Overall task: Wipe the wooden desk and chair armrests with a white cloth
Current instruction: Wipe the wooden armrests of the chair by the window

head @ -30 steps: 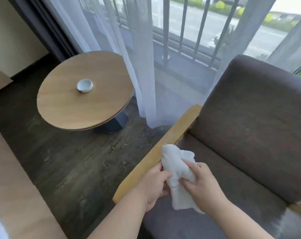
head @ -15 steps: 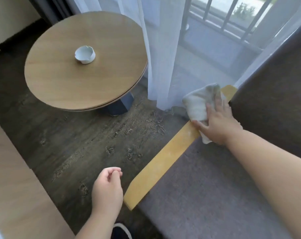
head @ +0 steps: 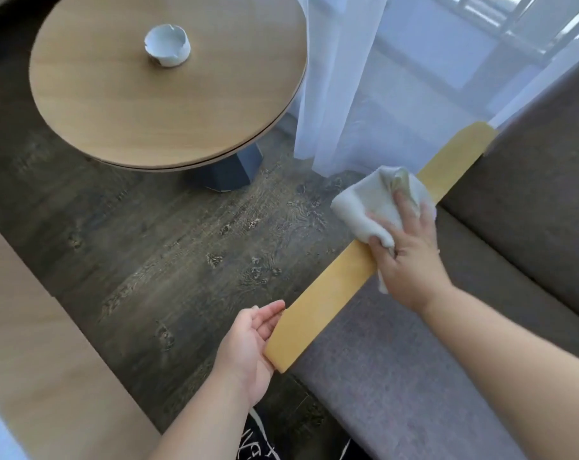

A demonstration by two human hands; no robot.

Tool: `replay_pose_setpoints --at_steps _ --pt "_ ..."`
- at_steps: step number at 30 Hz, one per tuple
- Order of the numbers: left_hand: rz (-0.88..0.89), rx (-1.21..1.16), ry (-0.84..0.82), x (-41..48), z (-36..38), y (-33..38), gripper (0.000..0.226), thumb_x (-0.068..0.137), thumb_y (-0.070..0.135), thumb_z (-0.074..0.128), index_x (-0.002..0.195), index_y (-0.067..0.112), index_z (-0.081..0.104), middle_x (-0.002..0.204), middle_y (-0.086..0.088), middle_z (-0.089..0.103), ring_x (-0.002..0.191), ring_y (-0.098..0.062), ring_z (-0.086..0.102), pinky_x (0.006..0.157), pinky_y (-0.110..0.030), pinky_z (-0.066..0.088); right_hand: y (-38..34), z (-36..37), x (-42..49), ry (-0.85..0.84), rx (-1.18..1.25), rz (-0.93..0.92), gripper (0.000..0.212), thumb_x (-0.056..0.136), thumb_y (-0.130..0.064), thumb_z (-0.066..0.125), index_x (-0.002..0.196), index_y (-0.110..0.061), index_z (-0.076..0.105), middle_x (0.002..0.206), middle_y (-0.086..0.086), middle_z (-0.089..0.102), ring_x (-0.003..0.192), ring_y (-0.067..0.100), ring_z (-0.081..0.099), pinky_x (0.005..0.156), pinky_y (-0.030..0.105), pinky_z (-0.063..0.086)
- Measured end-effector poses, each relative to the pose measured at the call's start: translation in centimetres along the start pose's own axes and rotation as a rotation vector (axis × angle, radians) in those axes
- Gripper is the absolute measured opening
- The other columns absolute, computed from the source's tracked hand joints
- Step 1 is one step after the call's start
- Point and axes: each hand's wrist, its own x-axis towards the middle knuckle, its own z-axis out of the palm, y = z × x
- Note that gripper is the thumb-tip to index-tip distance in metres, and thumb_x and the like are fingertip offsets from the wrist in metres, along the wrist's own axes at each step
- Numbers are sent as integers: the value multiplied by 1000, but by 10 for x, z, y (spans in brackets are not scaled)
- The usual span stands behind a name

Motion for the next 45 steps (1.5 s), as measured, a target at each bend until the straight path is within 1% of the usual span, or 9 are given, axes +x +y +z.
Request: replay_pose_setpoints --at_steps 14,22,25,27,29,33,39,43,45 --pt "-70 -246 -215 -12 -18 -6 47 101 31 44 125 2 73 128 -26 70 118 -40 69 100 -53 56 -125 59 -151 -197 240 -66 37 103 -54 42 132 -47 64 169 -18 20 158 22 2 116 39 16" --pt "-217 -427 -179 -27 -59 -32 56 86 42 58 111 -6 73 112 -31 71 103 -48 72 87 -56 59 -169 79 -188 -135 222 -171 21 91 -33 58 99 -30 78 142 -16 61 129 26 57 77 44 50" --pt "-142 -421 -130 -38 -79 -49 42 75 37 56 87 0 73 83 -24 69 78 -40 72 70 -45 60 -187 75 -202 -383 403 146 32 95 -47 52 121 -41 69 122 -27 60 123 12 57 95 28 41" --pt "-109 -442 -121 -53 -86 -53 44 79 38 54 93 1 72 86 -24 69 77 -39 71 72 -45 59 -199 64 -208 -485 553 364 34 93 -56 44 118 -49 66 106 -27 63 112 6 60 94 23 43" --pt "-94 -459 -142 -73 -86 -46 55 84 47 57 110 2 76 106 -25 73 90 -41 73 79 -48 59 -213 43 -202 -451 684 555 24 98 -55 44 104 -49 67 102 -17 72 103 0 64 94 29 48" --pt "-93 -455 -132 -128 -64 -11 66 89 59 56 114 2 79 120 -28 73 101 -47 74 76 -54 62 -235 -25 -174 -439 913 745 27 108 -40 46 117 -33 71 107 -9 79 103 3 71 92 25 53" --pt "46 -299 -274 -255 19 95 67 84 57 63 120 1 75 123 -27 72 111 -48 70 95 -55 56 -281 -181 -125 -286 971 538 34 107 -46 44 112 -34 75 101 -7 81 97 10 75 92 39 57" --pt "179 -215 -418 -348 79 158 62 92 56 58 118 3 76 125 -25 72 113 -44 70 91 -53 59 -312 -295 -106 -20 905 427 24 100 -57 48 94 -43 67 83 -13 75 74 0 70 64 15 52" --pt "237 -192 -511 -391 109 183 63 95 57 54 116 2 77 127 -25 71 115 -43 70 88 -52 61 -324 -348 -100 98 849 356 17 96 -59 52 97 -45 63 79 -9 72 64 3 67 55 18 51"
